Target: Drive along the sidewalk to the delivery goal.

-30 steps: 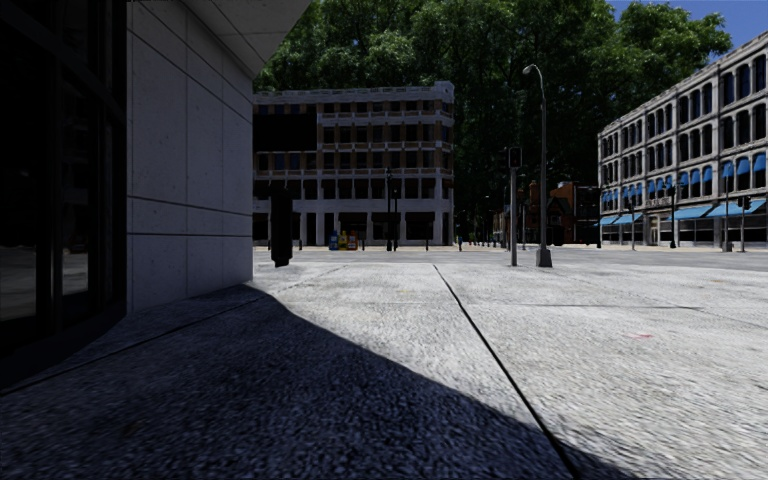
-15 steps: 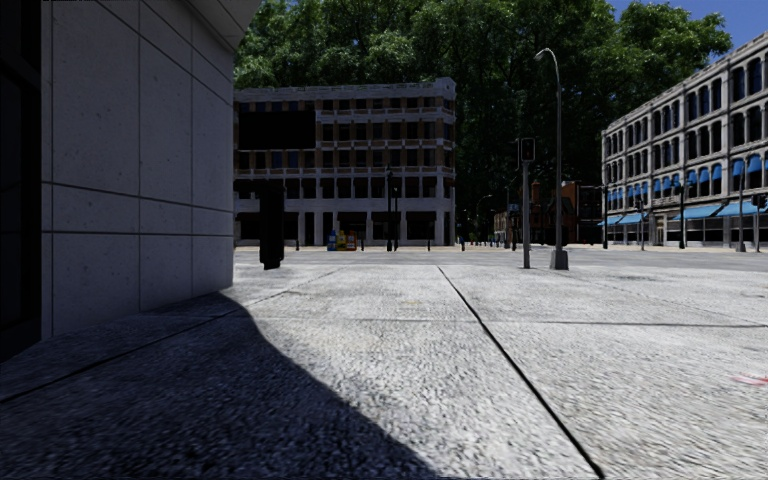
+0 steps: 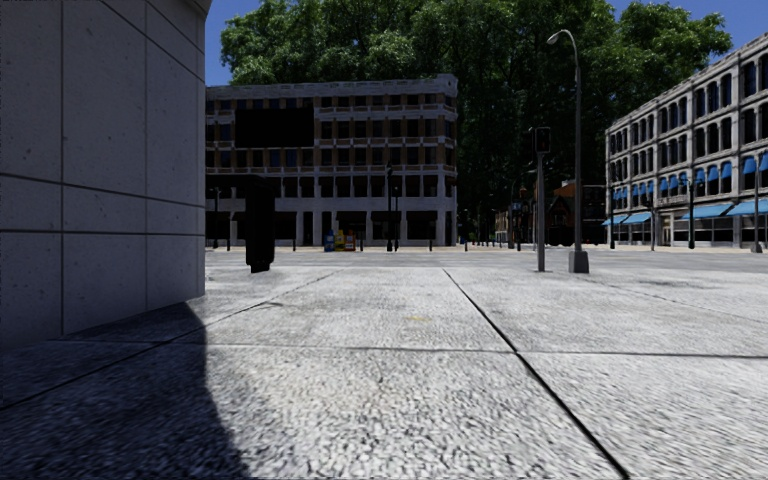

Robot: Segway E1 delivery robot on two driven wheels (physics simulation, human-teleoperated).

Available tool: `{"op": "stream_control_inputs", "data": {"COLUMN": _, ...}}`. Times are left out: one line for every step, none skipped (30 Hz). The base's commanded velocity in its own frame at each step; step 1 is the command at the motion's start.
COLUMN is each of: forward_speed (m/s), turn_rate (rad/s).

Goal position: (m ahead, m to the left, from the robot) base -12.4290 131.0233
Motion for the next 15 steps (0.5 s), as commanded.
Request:
{"op": "stream_control_inputs", "data": {"forward_speed": 2.00, "turn_rate": 0.00}}
{"op": "stream_control_inputs", "data": {"forward_speed": 2.00, "turn_rate": 0.00}}
{"op": "stream_control_inputs", "data": {"forward_speed": 2.00, "turn_rate": 0.00}}
{"op": "stream_control_inputs", "data": {"forward_speed": 2.00, "turn_rate": 0.00}}
{"op": "stream_control_inputs", "data": {"forward_speed": 2.00, "turn_rate": 0.03}}
{"op": "stream_control_inputs", "data": {"forward_speed": 2.00, "turn_rate": 0.03}}
{"op": "stream_control_inputs", "data": {"forward_speed": 2.00, "turn_rate": 0.04}}
{"op": "stream_control_inputs", "data": {"forward_speed": 2.00, "turn_rate": 0.04}}
{"op": "stream_control_inputs", "data": {"forward_speed": 2.00, "turn_rate": 0.04}}
{"op": "stream_control_inputs", "data": {"forward_speed": 2.00, "turn_rate": 0.04}}
{"op": "stream_control_inputs", "data": {"forward_speed": 2.00, "turn_rate": 0.00}}
{"op": "stream_control_inputs", "data": {"forward_speed": 2.00, "turn_rate": 0.00}}
{"op": "stream_control_inputs", "data": {"forward_speed": 2.00, "turn_rate": 0.00}}
{"op": "stream_control_inputs", "data": {"forward_speed": 2.00, "turn_rate": 0.00}}
{"op": "stream_control_inputs", "data": {"forward_speed": 2.00, "turn_rate": 0.00}}
